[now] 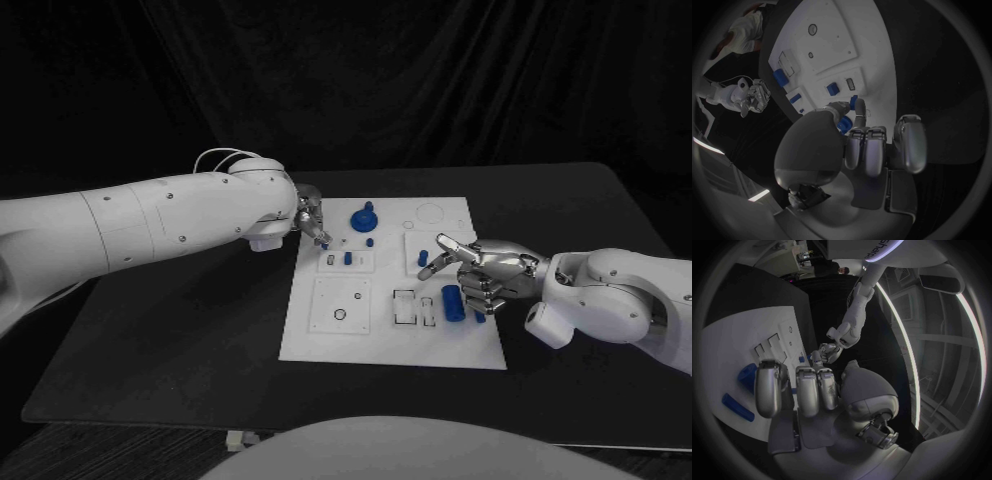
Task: Assemble the parts on the task board
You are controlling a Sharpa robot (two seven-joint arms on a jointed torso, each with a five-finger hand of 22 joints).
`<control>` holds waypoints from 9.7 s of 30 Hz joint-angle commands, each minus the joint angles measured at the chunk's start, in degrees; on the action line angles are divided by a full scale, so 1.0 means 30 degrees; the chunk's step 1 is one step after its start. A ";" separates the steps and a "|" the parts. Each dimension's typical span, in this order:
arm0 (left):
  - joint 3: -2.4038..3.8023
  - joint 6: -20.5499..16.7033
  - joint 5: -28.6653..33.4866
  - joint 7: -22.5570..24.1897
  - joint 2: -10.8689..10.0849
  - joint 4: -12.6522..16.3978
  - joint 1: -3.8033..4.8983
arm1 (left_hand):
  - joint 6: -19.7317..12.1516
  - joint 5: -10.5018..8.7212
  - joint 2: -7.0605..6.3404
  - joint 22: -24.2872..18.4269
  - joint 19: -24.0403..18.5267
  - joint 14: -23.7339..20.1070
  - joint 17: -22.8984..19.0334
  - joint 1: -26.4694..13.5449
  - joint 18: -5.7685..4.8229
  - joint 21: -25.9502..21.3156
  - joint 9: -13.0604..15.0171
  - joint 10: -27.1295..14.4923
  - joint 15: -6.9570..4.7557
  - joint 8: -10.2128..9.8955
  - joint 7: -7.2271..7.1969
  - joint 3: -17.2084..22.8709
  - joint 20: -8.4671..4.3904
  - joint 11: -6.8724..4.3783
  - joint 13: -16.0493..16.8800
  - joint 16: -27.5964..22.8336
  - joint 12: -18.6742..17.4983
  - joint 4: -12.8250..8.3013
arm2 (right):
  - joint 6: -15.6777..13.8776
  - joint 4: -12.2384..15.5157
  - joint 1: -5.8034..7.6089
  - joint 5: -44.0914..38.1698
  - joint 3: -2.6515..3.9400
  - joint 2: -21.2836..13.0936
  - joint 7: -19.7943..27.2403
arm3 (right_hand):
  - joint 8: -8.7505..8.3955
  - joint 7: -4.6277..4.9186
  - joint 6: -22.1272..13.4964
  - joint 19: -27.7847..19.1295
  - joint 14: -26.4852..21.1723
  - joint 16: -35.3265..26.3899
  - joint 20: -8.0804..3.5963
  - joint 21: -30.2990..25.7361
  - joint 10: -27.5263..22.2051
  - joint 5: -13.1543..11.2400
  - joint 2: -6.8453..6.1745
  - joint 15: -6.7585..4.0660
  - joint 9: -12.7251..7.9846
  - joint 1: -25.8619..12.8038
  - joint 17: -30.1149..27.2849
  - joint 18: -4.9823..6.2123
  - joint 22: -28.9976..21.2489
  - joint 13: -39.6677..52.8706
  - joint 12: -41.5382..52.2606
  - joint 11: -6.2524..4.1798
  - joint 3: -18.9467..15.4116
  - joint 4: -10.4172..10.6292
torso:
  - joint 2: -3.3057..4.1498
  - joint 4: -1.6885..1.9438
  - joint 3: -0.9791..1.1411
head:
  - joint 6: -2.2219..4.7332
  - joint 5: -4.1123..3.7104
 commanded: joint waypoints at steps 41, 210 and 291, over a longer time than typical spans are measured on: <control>0.0006 -0.1047 0.0164 -0.1403 -0.0388 0.1629 -0.0384 | 0.0069 -0.0200 0.0024 0.3747 0.0764 0.1984 0.5032 -0.0701 0.0239 -0.0287 -0.0086 0.1988 -0.0183 0.0056 -0.0118 0.0821 -0.0143 -0.0094 0.5030 0.0125 -0.0009 -0.0379 | -0.0060 -0.0041 -0.0138 -0.0020 0.0005 0.0199 -0.0267 | 0.0100 0.0004 -0.0092 -0.0030 0.1638 -0.0076 0.0164 -0.0139 0.1991 0.0002 -0.0021 0.0121 -0.0042 -0.0188 0.4009 0.0294 0.3640 0.5033 0.0049 0.0135 0.0100 -0.0047 | 0.0007 -0.0001 0.0007 | -0.0002 0.0155; 0.0020 -0.6546 -0.9420 1.3001 0.2724 -0.3395 -0.1864 | -0.1347 -0.4960 -0.1467 0.3453 -0.0279 0.1107 0.2199 0.4635 0.0462 -0.0594 -1.3412 -0.9364 0.1135 -0.2712 0.1374 0.0041 0.1130 0.2093 -1.9782 -0.1841 -2.5117 -0.0326 | 0.0248 0.0214 -0.0175 -0.0021 0.0006 -0.0195 0.0447 | 0.0229 0.0033 0.0017 0.0018 0.1679 -0.0028 0.0185 -0.0078 0.1991 0.0063 -0.0122 0.0144 -0.0112 0.0021 0.4130 0.0271 0.3648 0.5033 0.0049 0.0161 0.0209 -0.0210 | 0.0003 -0.0009 0.0002 | -0.0002 -0.0581; 0.0028 -0.7409 -0.9421 1.3792 0.3803 -0.5129 -0.2628 | 0.1442 -0.4025 -0.0291 0.3323 -0.0465 0.0799 0.0970 0.4933 0.0571 -0.1329 -1.3710 -0.6008 0.0736 -0.1870 0.1383 0.0951 0.0734 0.1609 -2.1120 -0.2427 -2.4263 -0.2260 | 0.0472 0.0375 -0.0177 -0.0021 0.0007 -0.0432 0.0103 | 0.0268 0.0034 0.0063 -0.0028 0.1650 -0.0064 0.0189 -0.0147 0.1991 -0.0004 -0.0126 0.0144 -0.0138 -0.0010 0.4042 0.0292 0.3608 0.5033 0.0049 0.0163 0.0142 -0.0183 | 0.0002 -0.0009 0.0005 | -0.0002 -0.0633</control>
